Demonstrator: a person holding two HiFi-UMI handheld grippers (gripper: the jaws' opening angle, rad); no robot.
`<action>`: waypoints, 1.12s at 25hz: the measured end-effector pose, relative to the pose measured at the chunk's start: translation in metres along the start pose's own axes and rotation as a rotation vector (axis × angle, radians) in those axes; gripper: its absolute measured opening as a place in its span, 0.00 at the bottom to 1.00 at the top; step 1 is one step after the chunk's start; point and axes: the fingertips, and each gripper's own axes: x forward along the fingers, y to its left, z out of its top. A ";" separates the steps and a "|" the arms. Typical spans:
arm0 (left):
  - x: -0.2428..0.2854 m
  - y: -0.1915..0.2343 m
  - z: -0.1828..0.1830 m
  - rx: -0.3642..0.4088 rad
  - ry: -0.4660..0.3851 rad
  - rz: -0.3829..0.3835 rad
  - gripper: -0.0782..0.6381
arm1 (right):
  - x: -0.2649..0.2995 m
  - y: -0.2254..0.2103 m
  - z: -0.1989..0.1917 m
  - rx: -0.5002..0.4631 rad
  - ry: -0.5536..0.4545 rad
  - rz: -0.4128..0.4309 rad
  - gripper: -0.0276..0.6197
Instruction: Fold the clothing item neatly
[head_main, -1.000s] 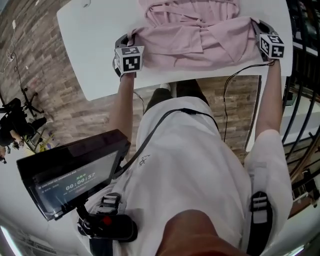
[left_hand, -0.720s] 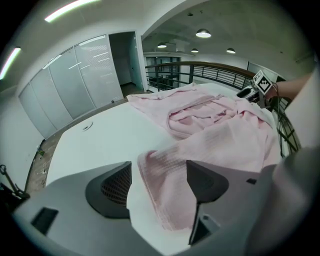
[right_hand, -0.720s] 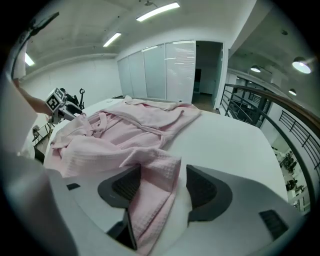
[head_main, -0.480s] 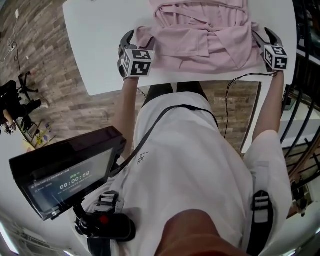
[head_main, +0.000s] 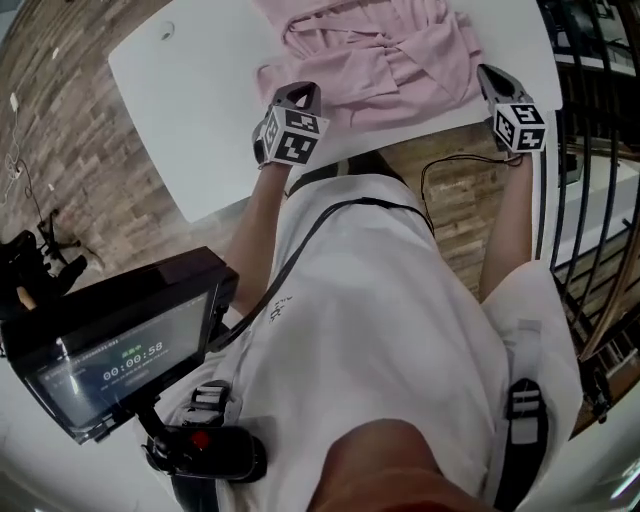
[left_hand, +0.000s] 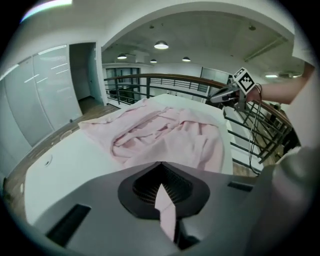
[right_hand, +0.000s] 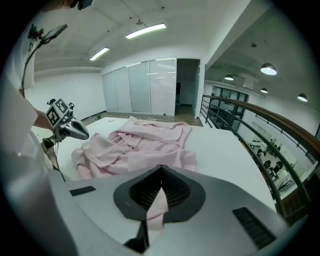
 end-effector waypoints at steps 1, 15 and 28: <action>0.004 -0.010 0.001 0.018 -0.001 -0.036 0.11 | -0.006 0.010 -0.013 0.014 0.013 -0.002 0.05; 0.038 -0.114 0.007 0.228 0.047 -0.302 0.11 | 0.015 0.036 -0.078 0.069 0.128 -0.061 0.21; 0.000 -0.077 -0.036 0.115 0.038 -0.202 0.11 | 0.076 0.078 -0.026 -0.823 0.275 0.172 0.22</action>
